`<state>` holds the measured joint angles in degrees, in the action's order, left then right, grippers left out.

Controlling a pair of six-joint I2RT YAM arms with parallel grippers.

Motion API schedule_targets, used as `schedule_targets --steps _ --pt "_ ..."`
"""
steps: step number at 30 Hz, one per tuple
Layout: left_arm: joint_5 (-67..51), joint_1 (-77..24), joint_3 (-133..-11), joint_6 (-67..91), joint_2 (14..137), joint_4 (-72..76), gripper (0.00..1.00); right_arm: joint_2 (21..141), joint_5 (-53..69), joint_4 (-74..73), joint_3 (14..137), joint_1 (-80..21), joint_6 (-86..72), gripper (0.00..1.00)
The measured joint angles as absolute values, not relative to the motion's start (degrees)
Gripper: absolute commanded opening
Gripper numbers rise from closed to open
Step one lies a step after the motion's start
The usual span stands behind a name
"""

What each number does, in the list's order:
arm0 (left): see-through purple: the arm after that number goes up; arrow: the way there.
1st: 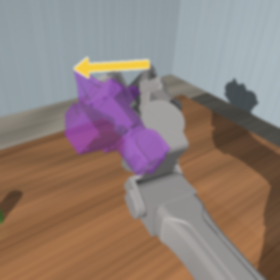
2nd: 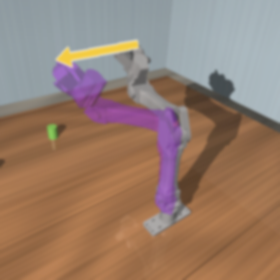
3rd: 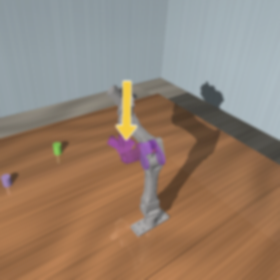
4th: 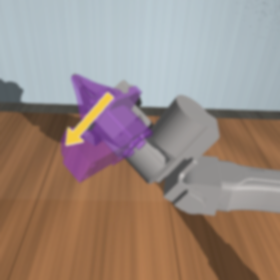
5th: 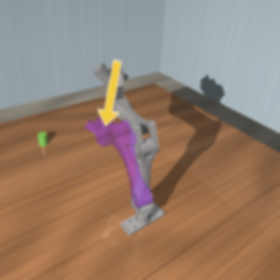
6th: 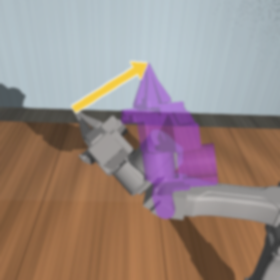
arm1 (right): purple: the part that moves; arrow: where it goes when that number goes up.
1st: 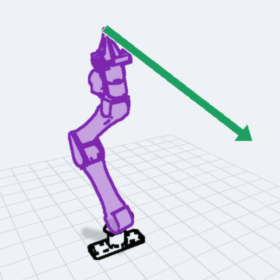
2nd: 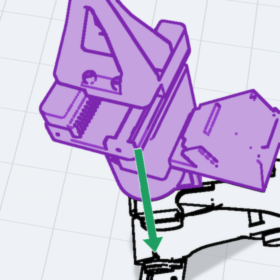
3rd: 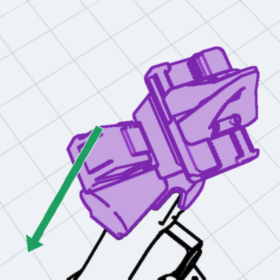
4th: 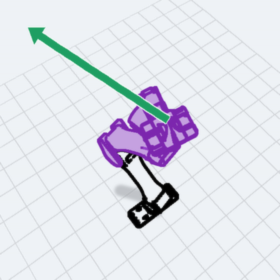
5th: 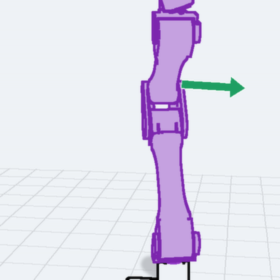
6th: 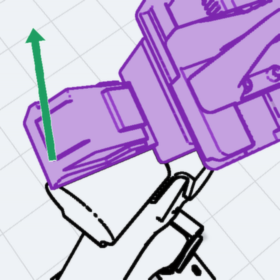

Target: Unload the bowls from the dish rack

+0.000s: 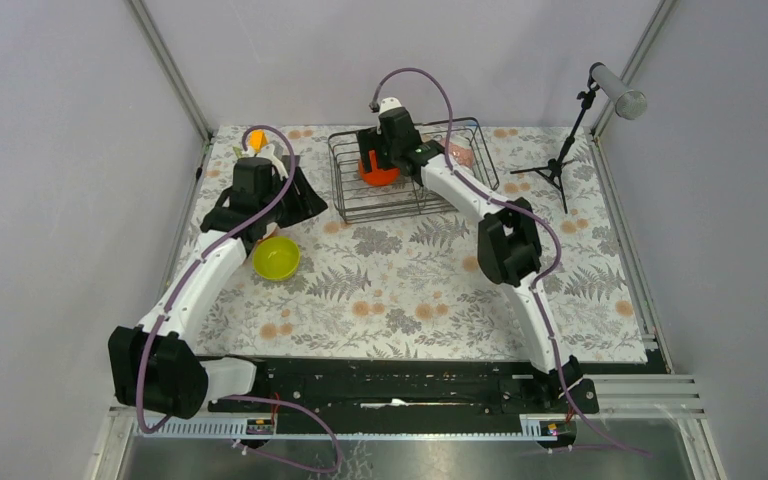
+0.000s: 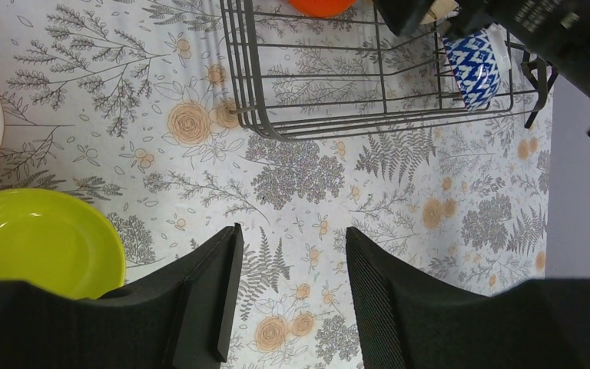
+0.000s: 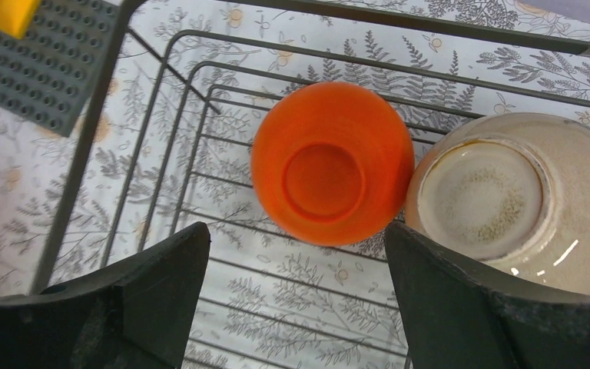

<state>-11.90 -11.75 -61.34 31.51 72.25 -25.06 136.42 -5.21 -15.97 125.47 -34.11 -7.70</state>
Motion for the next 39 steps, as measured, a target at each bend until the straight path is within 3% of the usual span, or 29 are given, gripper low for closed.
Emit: schedule_targets --steps 16,39 --pt "-12.08 -11.75 -56.95 30.52 68.29 -24.91 0.58 146.34 -10.22 -9.32 131.52 -34.09 -5.06 0.87" --pt "-11.79 -11.75 -56.95 29.39 65.63 -27.53 0.58 144.07 -9.45 -8.38 126.39 -34.35 -12.12 0.75"
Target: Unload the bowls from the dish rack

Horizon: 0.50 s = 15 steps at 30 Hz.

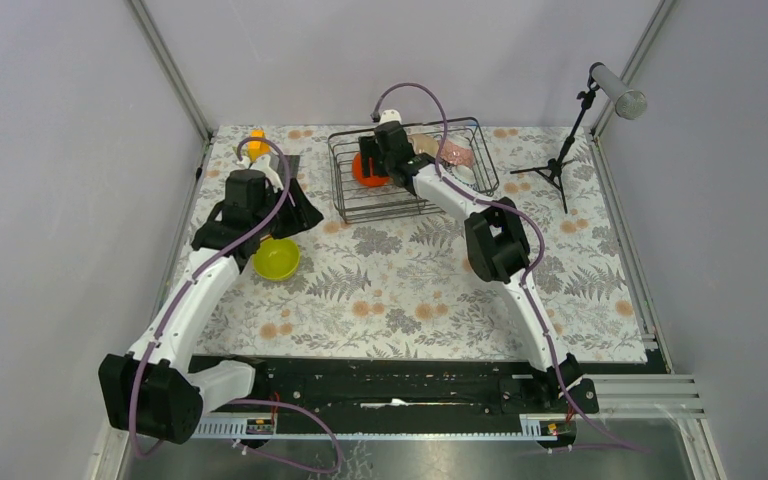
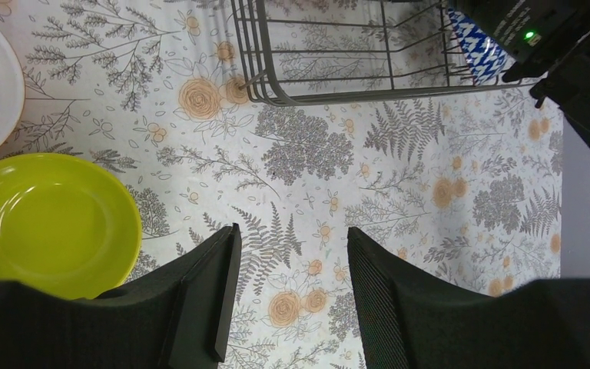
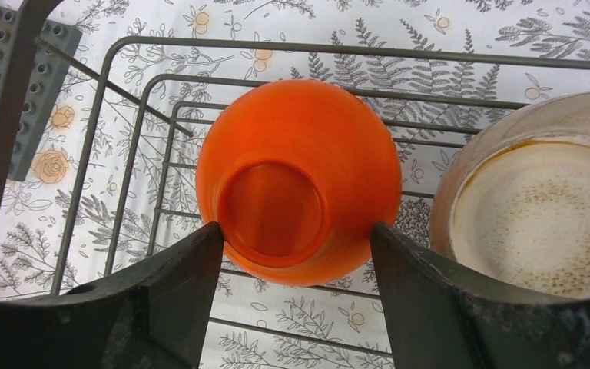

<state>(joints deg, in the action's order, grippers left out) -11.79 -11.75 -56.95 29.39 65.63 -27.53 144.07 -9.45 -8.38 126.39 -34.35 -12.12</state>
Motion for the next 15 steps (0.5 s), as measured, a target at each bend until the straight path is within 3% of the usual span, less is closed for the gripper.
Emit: schedule_targets --steps 8,15 --pt "-11.55 -11.75 -56.95 29.85 63.16 -27.57 0.58 142.17 -7.84 -10.24 123.55 -34.87 -14.59 0.74" --pt "-11.55 -11.75 -56.95 30.76 62.96 -27.57 0.58 137.86 -7.64 -11.68 119.57 -35.48 -16.6 0.81"
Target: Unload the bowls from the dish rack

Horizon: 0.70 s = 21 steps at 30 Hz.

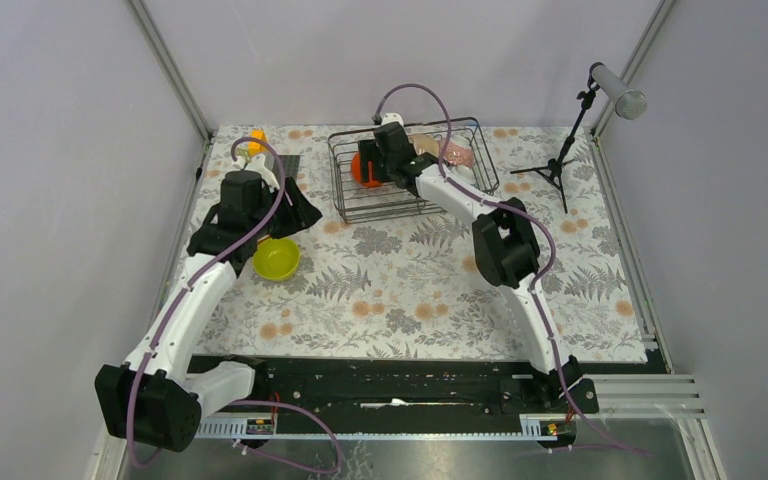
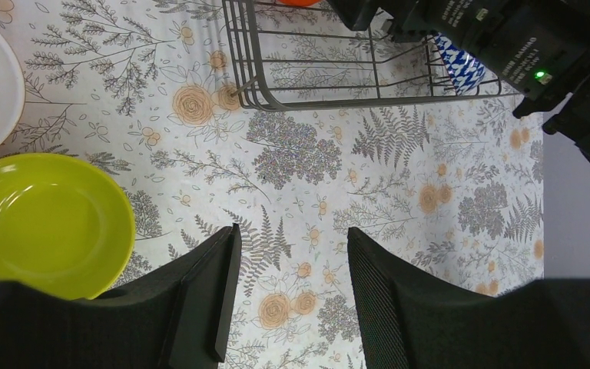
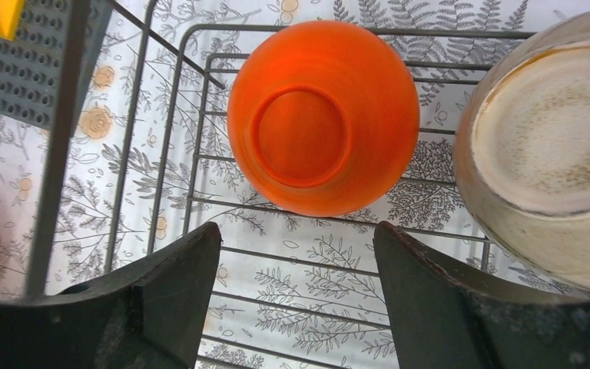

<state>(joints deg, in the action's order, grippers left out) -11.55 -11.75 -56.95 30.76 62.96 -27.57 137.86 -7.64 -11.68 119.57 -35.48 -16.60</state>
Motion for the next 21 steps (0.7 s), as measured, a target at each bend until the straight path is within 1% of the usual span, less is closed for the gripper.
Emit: schedule_targets --steps 2,10,21 --pt "-11.51 -11.75 -56.95 31.09 62.7 -27.59 0.58 136.73 -7.84 -11.77 119.24 -35.53 -16.88 0.84" --pt "-10.92 -11.75 -57.17 31.14 60.66 -29.63 0.58 132.64 -8.84 -12.01 118.39 -35.53 -18.35 0.87" --pt "-10.07 -11.75 -57.93 31.59 57.04 -31.64 0.58 130.98 -9.23 -14.98 119.92 -36.1 -20.25 0.89"
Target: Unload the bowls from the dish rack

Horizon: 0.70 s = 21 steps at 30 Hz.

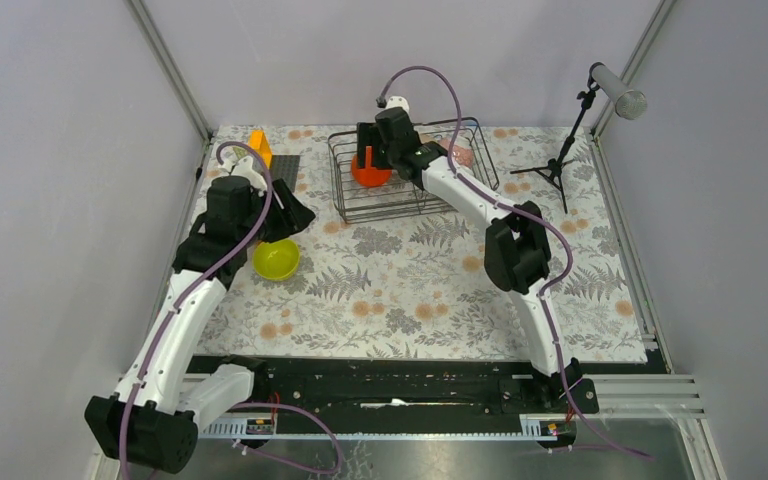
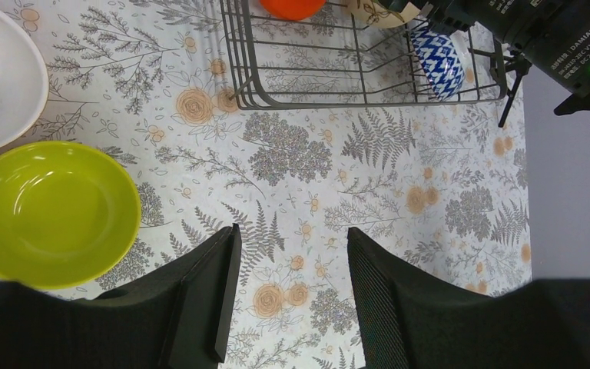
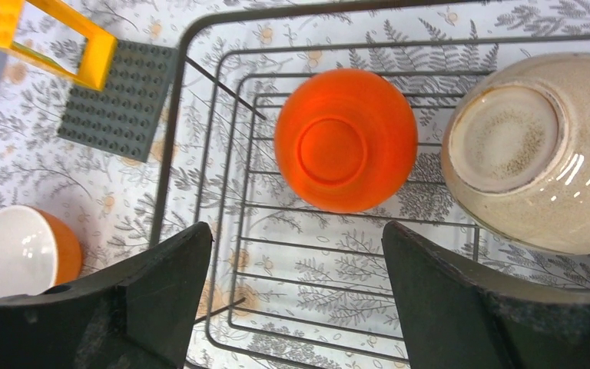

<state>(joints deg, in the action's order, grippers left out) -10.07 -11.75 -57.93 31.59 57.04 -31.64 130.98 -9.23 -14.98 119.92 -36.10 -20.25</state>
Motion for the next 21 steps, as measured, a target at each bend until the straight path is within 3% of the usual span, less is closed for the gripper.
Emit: schedule_targets --steps 21 --pt "-9.04 -11.75 -58.5 33.04 50.65 -36.38 0.62 130.98 -10.11 -13.85 122.02 -37.56 -23.11 0.91"
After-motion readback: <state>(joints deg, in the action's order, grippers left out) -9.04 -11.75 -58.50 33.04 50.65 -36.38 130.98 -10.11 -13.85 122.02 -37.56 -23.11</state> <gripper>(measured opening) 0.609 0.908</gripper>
